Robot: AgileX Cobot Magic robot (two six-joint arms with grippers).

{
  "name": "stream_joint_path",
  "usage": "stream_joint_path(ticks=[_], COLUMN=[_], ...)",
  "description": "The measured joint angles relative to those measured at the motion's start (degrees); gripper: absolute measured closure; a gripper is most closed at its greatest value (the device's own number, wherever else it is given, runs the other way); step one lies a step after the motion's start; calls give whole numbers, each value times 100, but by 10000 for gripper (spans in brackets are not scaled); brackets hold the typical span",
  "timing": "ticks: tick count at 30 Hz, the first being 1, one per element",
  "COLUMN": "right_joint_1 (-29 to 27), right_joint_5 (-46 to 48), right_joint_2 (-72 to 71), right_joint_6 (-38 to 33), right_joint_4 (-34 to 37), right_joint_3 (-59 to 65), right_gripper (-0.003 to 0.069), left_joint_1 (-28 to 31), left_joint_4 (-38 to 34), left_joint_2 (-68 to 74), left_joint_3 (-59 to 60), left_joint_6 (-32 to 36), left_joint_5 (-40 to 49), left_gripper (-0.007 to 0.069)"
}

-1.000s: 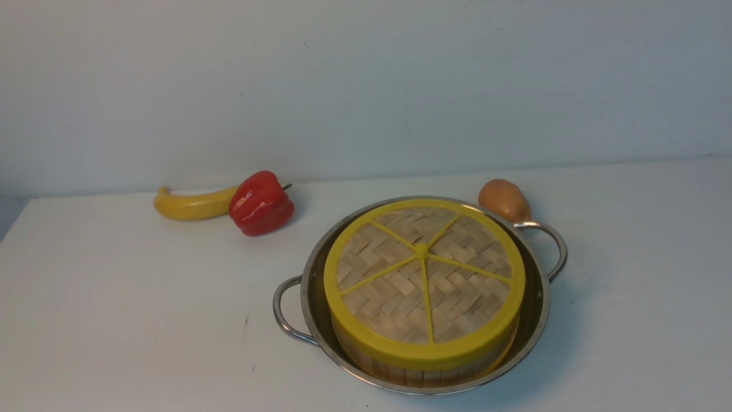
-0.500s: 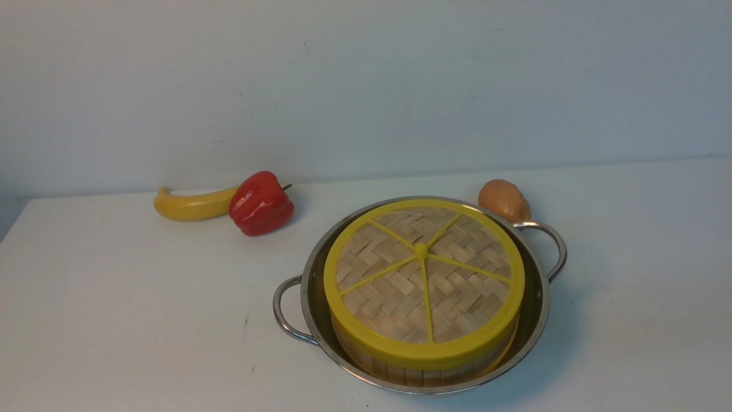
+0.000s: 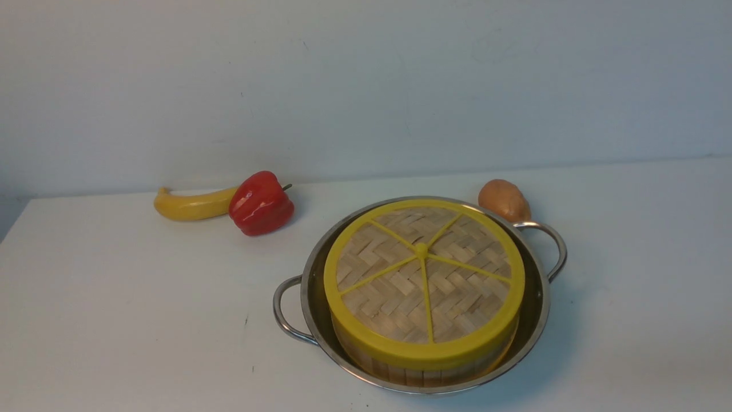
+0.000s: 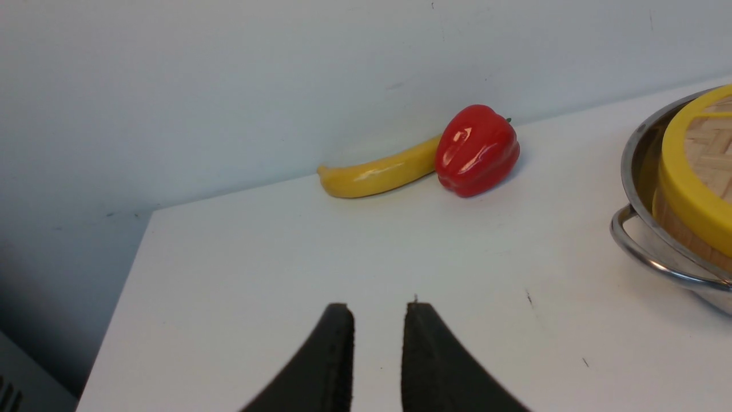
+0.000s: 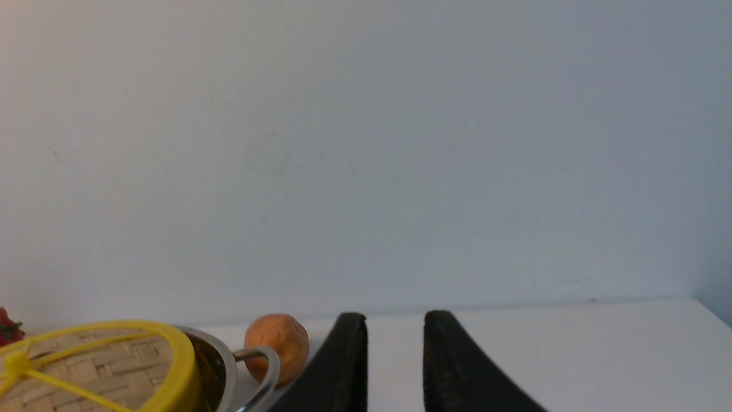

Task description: Place the steamer in the pot on the white table, and put the lid on the steamer.

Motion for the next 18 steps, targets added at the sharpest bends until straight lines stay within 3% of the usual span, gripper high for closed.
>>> stream_joint_path(ticks=[6, 18], right_joint_1=[0, 0], right_joint_5=[522, 580], right_joint_2=[-5, -5], right_joint_6=[117, 143], right_joint_4=[16, 22], right_joint_3=[5, 5], right_gripper=[477, 444], left_joint_1=[0, 0], left_joint_4=[0, 0], left_joint_2=[0, 0], left_joint_3=[0, 0], left_joint_6=[6, 6], left_joint_5=[0, 0], left_gripper=[489, 477])
